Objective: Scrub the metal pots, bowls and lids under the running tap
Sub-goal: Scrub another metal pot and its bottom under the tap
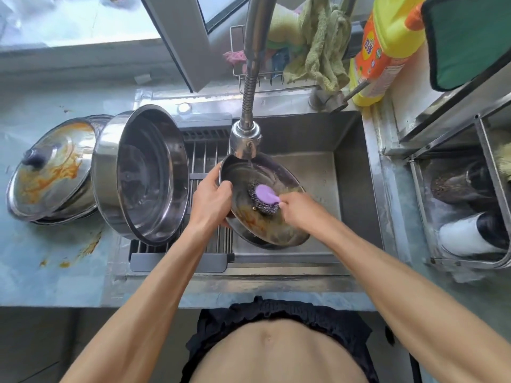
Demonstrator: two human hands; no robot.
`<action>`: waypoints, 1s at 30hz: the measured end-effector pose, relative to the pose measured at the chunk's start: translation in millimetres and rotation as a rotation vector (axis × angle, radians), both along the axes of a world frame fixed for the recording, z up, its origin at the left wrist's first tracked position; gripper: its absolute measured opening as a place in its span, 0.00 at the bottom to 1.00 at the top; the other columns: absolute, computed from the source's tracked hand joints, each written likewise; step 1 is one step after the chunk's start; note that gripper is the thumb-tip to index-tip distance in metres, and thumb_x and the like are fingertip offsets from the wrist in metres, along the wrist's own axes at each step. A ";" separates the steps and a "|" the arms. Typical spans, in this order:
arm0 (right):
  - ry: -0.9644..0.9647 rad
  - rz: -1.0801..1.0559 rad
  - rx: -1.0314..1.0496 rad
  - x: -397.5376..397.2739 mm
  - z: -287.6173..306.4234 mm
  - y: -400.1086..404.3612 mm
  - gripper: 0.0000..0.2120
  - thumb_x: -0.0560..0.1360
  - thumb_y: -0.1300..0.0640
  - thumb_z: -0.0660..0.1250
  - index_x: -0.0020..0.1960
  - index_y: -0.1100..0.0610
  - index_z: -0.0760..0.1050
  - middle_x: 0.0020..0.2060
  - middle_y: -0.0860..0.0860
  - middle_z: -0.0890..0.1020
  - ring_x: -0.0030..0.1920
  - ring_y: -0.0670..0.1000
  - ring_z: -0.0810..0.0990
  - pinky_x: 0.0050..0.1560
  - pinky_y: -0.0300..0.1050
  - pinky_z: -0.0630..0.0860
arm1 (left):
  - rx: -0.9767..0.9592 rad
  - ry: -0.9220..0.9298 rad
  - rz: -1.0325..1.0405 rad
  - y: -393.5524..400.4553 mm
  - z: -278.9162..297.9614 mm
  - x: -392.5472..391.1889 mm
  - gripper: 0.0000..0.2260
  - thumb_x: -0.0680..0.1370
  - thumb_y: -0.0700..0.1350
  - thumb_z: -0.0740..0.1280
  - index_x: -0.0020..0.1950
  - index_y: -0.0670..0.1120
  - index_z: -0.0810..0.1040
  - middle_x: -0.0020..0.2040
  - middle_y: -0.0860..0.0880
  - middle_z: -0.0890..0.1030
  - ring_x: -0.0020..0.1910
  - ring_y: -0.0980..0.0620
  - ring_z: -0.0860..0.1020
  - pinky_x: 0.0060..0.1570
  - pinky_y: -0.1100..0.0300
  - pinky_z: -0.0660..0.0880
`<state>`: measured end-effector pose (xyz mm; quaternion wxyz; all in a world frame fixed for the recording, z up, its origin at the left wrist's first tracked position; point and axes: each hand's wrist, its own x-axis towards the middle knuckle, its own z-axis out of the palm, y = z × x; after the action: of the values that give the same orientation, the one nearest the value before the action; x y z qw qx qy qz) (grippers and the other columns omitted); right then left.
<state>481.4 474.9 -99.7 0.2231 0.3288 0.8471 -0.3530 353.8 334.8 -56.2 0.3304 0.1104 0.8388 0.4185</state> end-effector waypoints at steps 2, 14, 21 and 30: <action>0.084 0.052 -0.056 -7.3 11.3 -16.4 0.09 0.82 0.56 0.57 0.47 0.51 0.73 0.38 0.51 0.78 0.35 0.52 0.77 0.33 0.45 0.70 | 0.024 0.003 0.022 3.6 -4.4 -2.3 0.26 0.75 0.42 0.59 0.69 0.63 0.76 0.49 0.53 0.87 0.48 0.51 0.84 0.53 0.47 0.82; 0.140 0.104 -0.102 -9.1 24.5 -15.5 0.12 0.84 0.52 0.55 0.51 0.51 0.77 0.39 0.51 0.80 0.35 0.50 0.76 0.35 0.47 0.72 | 0.117 0.046 0.050 -1.9 -20.8 -12.4 0.26 0.79 0.40 0.58 0.74 0.62 0.73 0.33 0.46 0.73 0.32 0.48 0.69 0.35 0.53 0.70; 0.137 0.197 -0.062 1.6 25.1 -23.3 0.11 0.83 0.54 0.56 0.48 0.54 0.74 0.40 0.53 0.79 0.38 0.53 0.77 0.34 0.46 0.69 | 0.144 0.152 0.144 2.7 -27.4 -5.3 0.31 0.76 0.35 0.56 0.76 0.60 0.71 0.40 0.52 0.79 0.27 0.58 0.66 0.31 0.64 0.68; 0.118 0.139 -0.083 5.6 18.2 -14.2 0.11 0.82 0.53 0.56 0.43 0.49 0.71 0.39 0.51 0.79 0.40 0.55 0.77 0.39 0.50 0.74 | 0.224 0.232 0.141 6.5 -18.4 -1.5 0.32 0.76 0.35 0.56 0.78 0.56 0.70 0.62 0.56 0.83 0.47 0.56 0.82 0.50 0.60 0.80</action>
<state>487.0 460.7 -81.5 0.2101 0.2382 0.8642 -0.3902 352.3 341.3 -74.7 0.1869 0.1352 0.8250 0.5159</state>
